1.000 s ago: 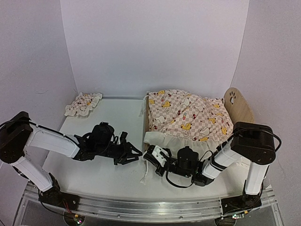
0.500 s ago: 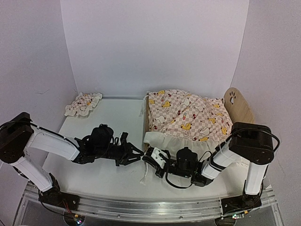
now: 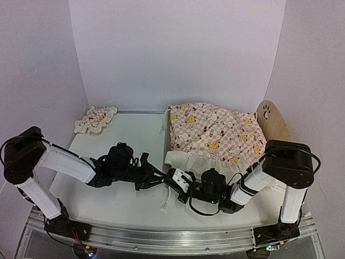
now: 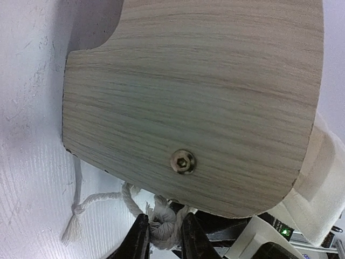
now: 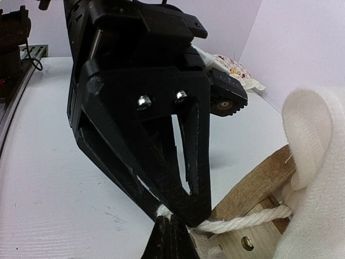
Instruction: Set up the pet bed
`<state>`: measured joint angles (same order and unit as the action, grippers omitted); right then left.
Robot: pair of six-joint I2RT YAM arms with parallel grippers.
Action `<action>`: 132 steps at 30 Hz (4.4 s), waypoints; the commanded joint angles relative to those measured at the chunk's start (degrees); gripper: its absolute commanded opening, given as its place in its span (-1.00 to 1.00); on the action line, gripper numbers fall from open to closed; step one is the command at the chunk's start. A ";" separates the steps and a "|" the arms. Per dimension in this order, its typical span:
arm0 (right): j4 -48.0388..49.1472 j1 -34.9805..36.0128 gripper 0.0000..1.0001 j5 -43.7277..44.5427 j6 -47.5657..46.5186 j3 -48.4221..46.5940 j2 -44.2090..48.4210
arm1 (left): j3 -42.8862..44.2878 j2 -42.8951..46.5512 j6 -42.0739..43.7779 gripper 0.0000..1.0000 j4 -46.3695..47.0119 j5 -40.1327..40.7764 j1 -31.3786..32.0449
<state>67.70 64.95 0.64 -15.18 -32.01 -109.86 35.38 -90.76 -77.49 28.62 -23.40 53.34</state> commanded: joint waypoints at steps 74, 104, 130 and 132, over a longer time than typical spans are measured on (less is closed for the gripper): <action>-40.20 6.24 0.12 -1.36 46.11 -1.17 19.96 | -0.74 1.31 -1.86 -1.00 8.25 -3.55 0.95; -14.69 6.78 -1.00 15.55 47.97 0.01 5.73 | -2.47 6.08 1.73 -1.00 9.55 0.18 1.43; -46.82 6.77 -1.00 32.98 54.30 -7.02 3.57 | 30.24 15.63 60.33 -1.00 -14.01 52.30 10.74; -48.97 6.77 -1.00 32.59 55.19 -7.50 2.88 | 29.74 16.98 59.79 -1.00 -14.03 51.26 10.73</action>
<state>31.11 71.42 31.64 36.67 -39.72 -104.31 58.39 -79.88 -22.20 4.89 22.06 64.73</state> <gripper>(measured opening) 0.021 0.036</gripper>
